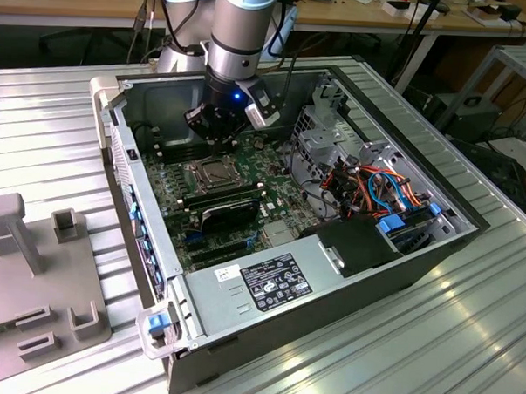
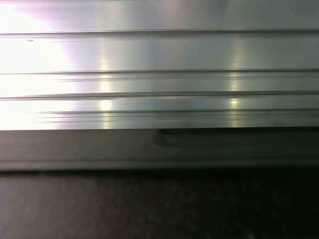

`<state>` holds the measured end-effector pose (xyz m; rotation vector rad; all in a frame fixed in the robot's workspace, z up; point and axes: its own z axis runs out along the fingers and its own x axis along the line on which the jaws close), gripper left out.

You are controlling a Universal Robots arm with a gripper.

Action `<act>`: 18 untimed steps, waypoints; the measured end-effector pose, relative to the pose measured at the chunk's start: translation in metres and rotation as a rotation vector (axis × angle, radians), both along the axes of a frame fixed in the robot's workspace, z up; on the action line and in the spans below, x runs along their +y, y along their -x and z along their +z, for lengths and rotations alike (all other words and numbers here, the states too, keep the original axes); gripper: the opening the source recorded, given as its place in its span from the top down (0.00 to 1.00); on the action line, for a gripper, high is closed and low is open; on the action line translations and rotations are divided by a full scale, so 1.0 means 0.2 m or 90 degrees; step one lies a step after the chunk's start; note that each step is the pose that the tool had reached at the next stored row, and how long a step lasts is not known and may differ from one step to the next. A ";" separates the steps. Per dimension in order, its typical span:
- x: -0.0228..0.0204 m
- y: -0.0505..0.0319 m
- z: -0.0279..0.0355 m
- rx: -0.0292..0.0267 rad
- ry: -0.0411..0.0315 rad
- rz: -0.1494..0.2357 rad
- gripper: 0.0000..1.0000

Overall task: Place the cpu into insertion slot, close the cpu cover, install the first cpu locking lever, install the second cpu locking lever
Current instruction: 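Install the first cpu locking lever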

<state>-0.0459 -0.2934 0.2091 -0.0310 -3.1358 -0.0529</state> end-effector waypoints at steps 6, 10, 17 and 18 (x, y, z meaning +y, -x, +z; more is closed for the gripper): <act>-0.012 -0.002 -0.004 -0.0001 -0.0002 0.000 0.89; -0.023 -0.006 -0.015 -0.0002 -0.0004 0.000 0.89; -0.028 -0.009 -0.033 -0.0002 -0.0016 0.000 0.89; -0.028 -0.010 -0.036 -0.0002 -0.0024 0.000 0.89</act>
